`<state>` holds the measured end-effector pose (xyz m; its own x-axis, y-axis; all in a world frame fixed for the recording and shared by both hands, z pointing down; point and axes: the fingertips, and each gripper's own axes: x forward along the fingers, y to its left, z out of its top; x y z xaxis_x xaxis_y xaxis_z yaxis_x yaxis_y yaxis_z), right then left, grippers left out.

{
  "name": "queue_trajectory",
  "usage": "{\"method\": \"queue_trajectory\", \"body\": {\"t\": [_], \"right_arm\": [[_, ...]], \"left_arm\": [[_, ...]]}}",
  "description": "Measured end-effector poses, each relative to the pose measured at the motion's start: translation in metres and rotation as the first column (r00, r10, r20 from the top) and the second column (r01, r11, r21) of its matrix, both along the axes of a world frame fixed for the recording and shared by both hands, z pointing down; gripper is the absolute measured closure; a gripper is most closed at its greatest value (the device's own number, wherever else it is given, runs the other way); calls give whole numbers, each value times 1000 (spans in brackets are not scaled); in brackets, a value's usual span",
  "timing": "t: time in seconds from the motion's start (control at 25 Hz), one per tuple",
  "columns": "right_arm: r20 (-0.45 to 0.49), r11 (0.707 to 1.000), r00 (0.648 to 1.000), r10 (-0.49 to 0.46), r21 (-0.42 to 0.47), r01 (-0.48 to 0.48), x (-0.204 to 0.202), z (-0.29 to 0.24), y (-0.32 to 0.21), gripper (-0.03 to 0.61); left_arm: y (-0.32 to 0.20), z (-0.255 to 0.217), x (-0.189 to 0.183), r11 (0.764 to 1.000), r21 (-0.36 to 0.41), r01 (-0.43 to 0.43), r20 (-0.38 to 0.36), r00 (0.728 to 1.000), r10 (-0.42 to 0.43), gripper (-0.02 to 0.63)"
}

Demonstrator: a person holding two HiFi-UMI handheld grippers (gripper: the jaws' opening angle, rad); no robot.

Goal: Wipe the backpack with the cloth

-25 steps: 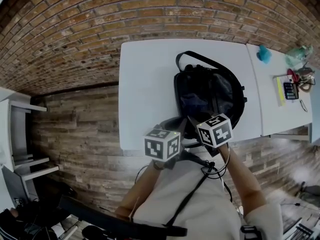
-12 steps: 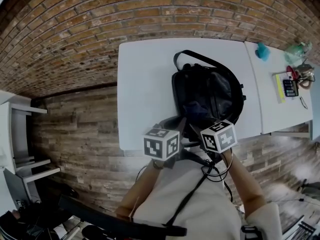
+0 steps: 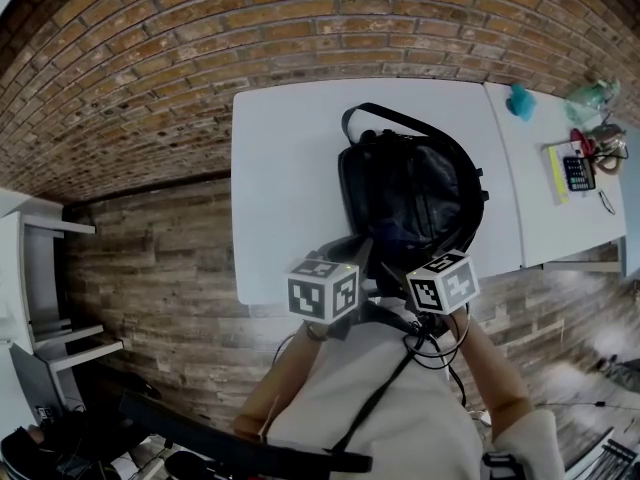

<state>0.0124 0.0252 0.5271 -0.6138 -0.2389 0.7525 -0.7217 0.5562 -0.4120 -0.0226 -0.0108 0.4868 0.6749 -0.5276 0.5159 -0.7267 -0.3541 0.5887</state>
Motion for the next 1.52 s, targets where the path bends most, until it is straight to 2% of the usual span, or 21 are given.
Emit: {"method": "queue_trajectory", "body": {"t": [0.4,0.56,0.68,0.8,1.0,1.12,1.32,1.52], "right_arm": [[33,1000,999,-2,-28,3,1,-1,3,531],[110,999,993,33,-36,-29,4,-12,-2,531],[230,997,971,72,-35,-66,6,-31,-6,532],[357,994,928,104,-16,-105,11,-56,-12,532],[473,983,876,99,92,-161,32,-94,-28,531],[517,975,854,63,150,-162,45,-111,-35,531],[523,966,852,3,220,-138,55,-124,-39,531],[575,961,817,37,205,-188,59,-135,-21,531]], "left_arm": [[-3,-4,4,1000,13,11,6,1000,-11,611],[-5,-8,2,999,18,37,1,999,-37,611],[-6,-14,0,998,22,59,-12,998,-58,611],[-6,-29,-4,994,64,92,-9,996,-91,611],[1,-51,-11,982,113,154,-4,988,-154,611],[9,-59,-11,975,121,187,-28,982,-185,611],[26,-61,-15,965,104,239,-72,970,-233,611],[52,-65,-18,966,110,235,-66,971,-228,611]]}}
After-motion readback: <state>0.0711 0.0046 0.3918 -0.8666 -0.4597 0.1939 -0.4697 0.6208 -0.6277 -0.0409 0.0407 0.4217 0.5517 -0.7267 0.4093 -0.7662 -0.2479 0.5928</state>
